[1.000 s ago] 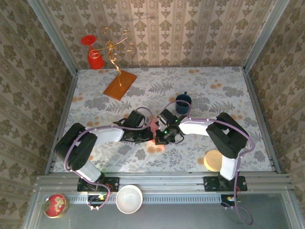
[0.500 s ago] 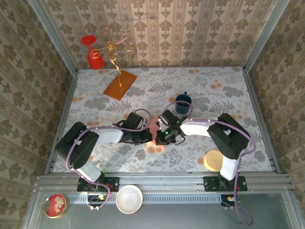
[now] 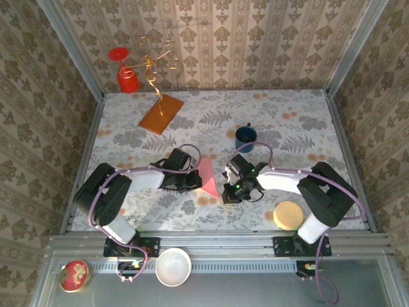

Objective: Fold a paper plane with a square sheet of paper (pick it up from the middle)
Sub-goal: Third fold the triangle at the center of the table.

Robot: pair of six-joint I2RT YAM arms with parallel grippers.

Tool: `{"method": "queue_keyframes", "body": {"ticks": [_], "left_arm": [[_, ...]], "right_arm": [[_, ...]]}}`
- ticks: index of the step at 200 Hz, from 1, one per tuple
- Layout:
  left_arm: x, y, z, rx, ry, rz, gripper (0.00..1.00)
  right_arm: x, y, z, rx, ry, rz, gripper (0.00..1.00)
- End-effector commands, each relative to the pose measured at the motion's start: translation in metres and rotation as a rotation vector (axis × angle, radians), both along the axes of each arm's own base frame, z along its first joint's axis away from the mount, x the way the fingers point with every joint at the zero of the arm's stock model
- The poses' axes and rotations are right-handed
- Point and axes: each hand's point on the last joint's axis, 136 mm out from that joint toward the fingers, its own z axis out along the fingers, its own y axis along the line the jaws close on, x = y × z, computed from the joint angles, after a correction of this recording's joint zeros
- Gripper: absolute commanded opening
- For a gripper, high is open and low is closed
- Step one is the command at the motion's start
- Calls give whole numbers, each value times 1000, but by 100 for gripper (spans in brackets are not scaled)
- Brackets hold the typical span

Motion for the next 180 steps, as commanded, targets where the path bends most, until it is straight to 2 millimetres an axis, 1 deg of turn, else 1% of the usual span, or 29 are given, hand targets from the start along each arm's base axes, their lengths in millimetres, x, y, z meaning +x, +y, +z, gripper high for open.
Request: {"method": "queue_keyframes", "body": {"ticks": [1, 11, 21, 38, 56, 81, 89, 110, 131, 157, 180], "left_arm": [[9, 6, 9, 35, -1, 47, 8], [15, 2, 23, 7, -29, 62, 11], [20, 3, 34, -8, -51, 97, 16], [26, 10, 45, -38, -68, 155, 23], [26, 23, 44, -53, -56, 214, 31], [20, 37, 38, -63, -26, 270, 36], [18, 40, 37, -62, -21, 282, 38], [15, 46, 32, -59, 0, 301, 40], [14, 42, 29, -87, 20, 301, 40], [15, 38, 28, -100, 31, 299, 41], [17, 34, 29, -110, 35, 287, 41]], "right_arm": [[17, 8, 30, 64, -100, -22, 5], [27, 15, 42, 96, -140, -44, 8], [35, 22, 49, 130, -167, -62, 10], [45, 33, 52, 160, -184, -86, 14], [53, 46, 49, 172, -174, -98, 16], [61, 60, 44, 177, -162, -109, 18], [64, 61, 42, 174, -162, -118, 19], [70, 58, 31, 123, -155, -135, 21], [75, 54, 18, 79, -138, -157, 23], [77, 49, 9, 62, -127, -190, 27], [76, 45, 1, 54, -101, -210, 27]]}}
